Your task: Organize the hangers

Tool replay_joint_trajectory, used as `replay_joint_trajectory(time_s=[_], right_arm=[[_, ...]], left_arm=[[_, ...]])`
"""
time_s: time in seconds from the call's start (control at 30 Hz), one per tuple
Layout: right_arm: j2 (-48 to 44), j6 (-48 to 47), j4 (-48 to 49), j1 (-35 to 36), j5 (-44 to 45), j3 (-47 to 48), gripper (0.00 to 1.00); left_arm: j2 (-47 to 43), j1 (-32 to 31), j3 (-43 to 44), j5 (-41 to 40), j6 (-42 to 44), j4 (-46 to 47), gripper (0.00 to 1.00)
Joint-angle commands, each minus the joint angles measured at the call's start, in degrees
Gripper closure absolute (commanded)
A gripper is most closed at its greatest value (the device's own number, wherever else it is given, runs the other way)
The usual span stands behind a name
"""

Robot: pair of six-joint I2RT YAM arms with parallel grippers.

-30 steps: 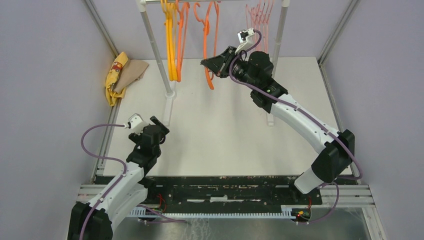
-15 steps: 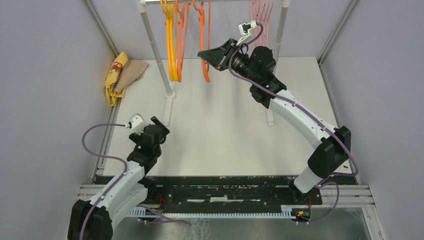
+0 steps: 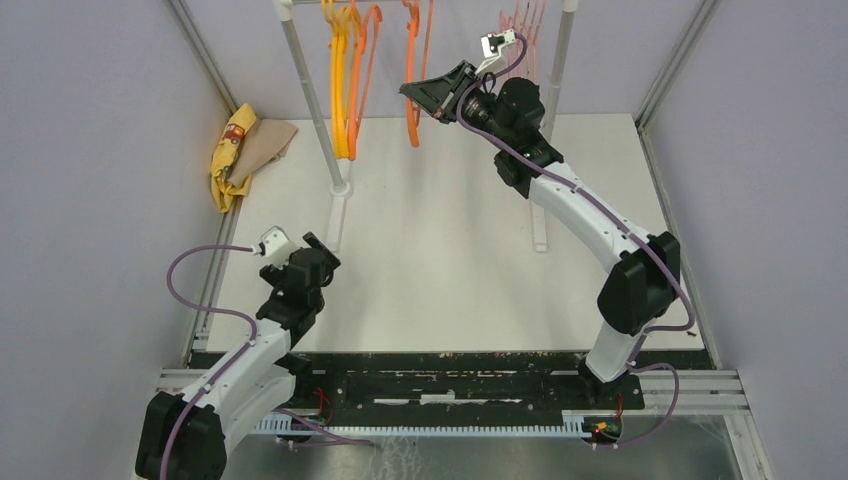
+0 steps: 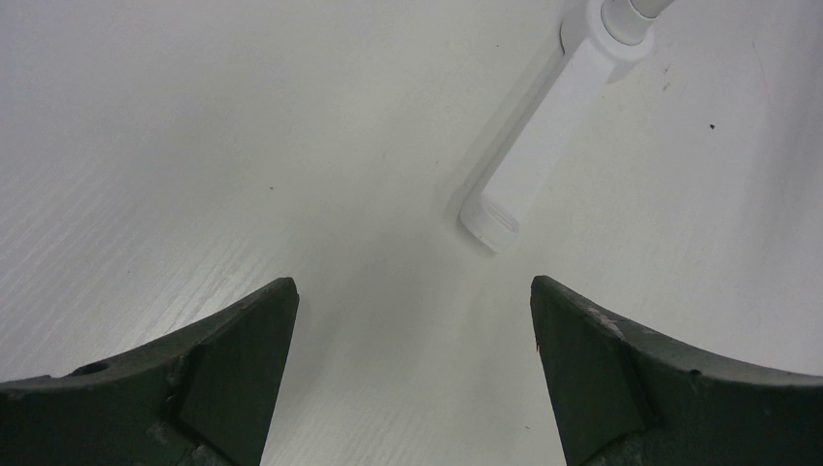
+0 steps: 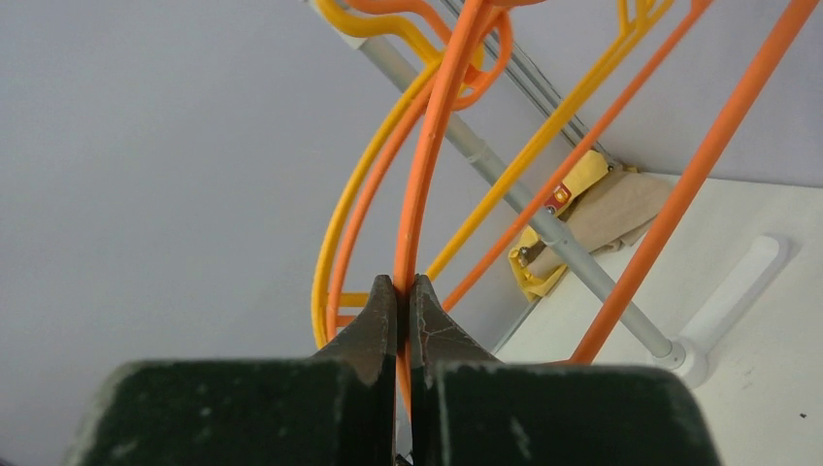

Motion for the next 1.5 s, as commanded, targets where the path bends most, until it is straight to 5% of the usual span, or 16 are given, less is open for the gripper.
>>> replay_joint_trajectory(time_s=[0.0,0.2,0.4,0.53,0.63,0.67,1.03,1.23,1.47], right_arm=[[2.88,3.25,3.39,-0.50,-0.30,2.39,0.99],[2.50,4.24,4.08,-0.45,-1.43,-2.38,0.98],[-2.63,0.27,1.75,-0.44,0.14,-7.75,0.63],[-6.74,-4.02,-2.91,-0.44,2.45,-10.95,0.50],[-9.23,-7.51,-6.33,-0.34,2.76,-12.70,0.04],[-10.23,-8.98,-7.56,-0.17,3.15,-13.53,0.00],[-20.98,-32.37,-25.41,5.10,15.99,-31.39,0.00],[-28.21,-33.95,-22.15,5.53,23.02,-50.04,0.00],[-28.52,-33.59,-22.74,5.54,30.69,-56.20,0.00]], left_arm=[[-0.33,0.33,0.56,-1.43,2.82,2.33,0.04],[-0.82,0.35,0.35,-1.33,2.65,2.13,0.04],[-0.22,0.33,0.59,-1.06,3.47,2.36,0.01],[0.76,0.23,1.02,-1.12,4.16,2.30,0.01],[1.06,0.33,1.22,-1.13,4.39,2.13,0.01],[1.12,0.33,1.22,-1.00,4.49,2.20,0.01],[4.63,0.36,2.31,2.17,6.45,3.50,0.01],[7.94,0.33,3.09,3.23,6.51,4.50,0.01],[11.36,0.24,4.47,4.72,7.51,5.10,0.01]])
